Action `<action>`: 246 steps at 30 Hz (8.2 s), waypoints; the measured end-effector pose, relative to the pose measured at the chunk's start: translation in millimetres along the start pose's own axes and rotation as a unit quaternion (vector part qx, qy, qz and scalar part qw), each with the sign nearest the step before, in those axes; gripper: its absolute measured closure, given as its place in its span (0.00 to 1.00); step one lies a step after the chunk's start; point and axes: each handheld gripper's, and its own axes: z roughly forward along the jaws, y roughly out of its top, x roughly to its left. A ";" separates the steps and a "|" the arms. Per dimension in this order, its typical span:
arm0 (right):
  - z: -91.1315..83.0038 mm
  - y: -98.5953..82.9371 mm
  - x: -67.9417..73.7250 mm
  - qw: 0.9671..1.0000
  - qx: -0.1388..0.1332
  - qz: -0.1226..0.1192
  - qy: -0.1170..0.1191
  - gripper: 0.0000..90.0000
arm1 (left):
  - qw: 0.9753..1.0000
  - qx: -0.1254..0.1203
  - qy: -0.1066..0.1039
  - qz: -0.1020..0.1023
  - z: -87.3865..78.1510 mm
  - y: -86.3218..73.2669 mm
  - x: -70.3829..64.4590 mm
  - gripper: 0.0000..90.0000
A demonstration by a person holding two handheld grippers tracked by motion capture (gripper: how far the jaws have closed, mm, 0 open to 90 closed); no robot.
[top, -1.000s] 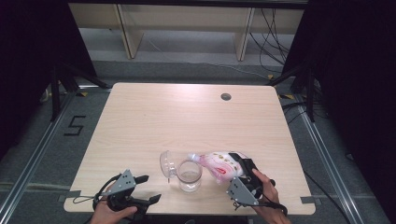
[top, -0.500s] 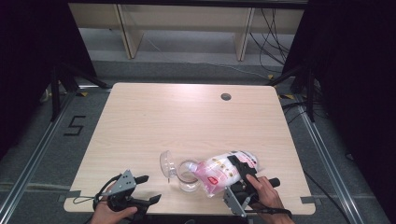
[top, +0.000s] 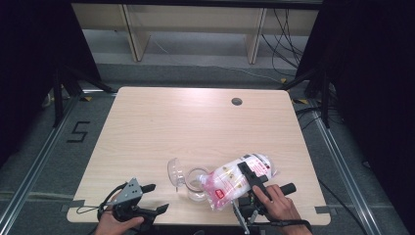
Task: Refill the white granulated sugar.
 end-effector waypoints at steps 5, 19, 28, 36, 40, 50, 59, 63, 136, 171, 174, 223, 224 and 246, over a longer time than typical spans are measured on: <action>2.8 0.5 0.2 0.999 0.001 -0.044 -0.015 0.51 | 1.000 -0.002 0.000 -0.004 1.2 -0.4 -0.5 0.20; 1.3 1.7 -3.1 0.994 0.003 -0.105 -0.043 0.52 | 1.000 0.002 0.005 -0.016 2.1 -1.3 -3.3 0.20; 0.6 2.3 -4.1 0.994 0.005 -0.100 -0.045 0.53 | 1.000 0.004 0.002 0.001 1.5 -0.7 -1.7 0.20; 0.0 1.4 -4.4 0.994 0.002 -0.099 -0.046 0.54 | 1.000 0.006 0.004 -0.010 1.6 -1.2 -2.6 0.20; -0.3 -1.3 -7.7 0.992 0.001 -0.114 -0.049 0.54 | 1.000 0.004 0.004 -0.010 1.8 -1.3 -2.8 0.20; -2.0 1.4 -7.2 0.993 0.002 -0.102 -0.052 0.55 | 1.000 0.006 0.004 -0.006 2.2 -1.5 -2.8 0.19; -3.6 -4.9 -7.9 0.993 0.020 -0.106 -0.049 0.55 | 1.000 0.001 0.007 -0.015 2.4 -1.7 -3.6 0.19; -6.3 -3.1 -8.2 0.993 0.015 -0.105 -0.056 0.55 | 1.000 0.004 0.007 -0.013 2.4 -1.5 -3.9 0.18; -6.8 -1.1 -17.4 0.989 0.000 -0.136 -0.065 0.58 | 1.000 0.008 0.002 -0.007 1.8 -1.2 -4.4 0.18; -8.9 -0.6 -18.6 0.988 -0.013 -0.136 -0.068 0.61 | 1.000 0.010 0.002 -0.007 1.8 -1.4 -5.0 0.18; -6.2 0.7 -21.2 0.987 -0.020 -0.144 -0.069 0.61 | 1.000 0.010 0.002 -0.007 1.7 -1.4 -5.0 0.18; -14.1 -2.6 -27.1 0.987 -0.016 -0.143 -0.073 0.64 | 1.000 0.011 -0.001 0.001 2.8 -1.6 -4.3 0.18; -15.7 -3.7 -26.3 0.989 -0.010 -0.129 -0.072 0.64 | 1.000 0.012 -0.001 0.003 2.7 -1.4 -4.0 0.18; -18.4 -2.6 -28.5 0.988 -0.035 -0.127 -0.084 0.67 | 1.000 0.010 -0.001 0.001 2.7 -1.4 -4.3 0.18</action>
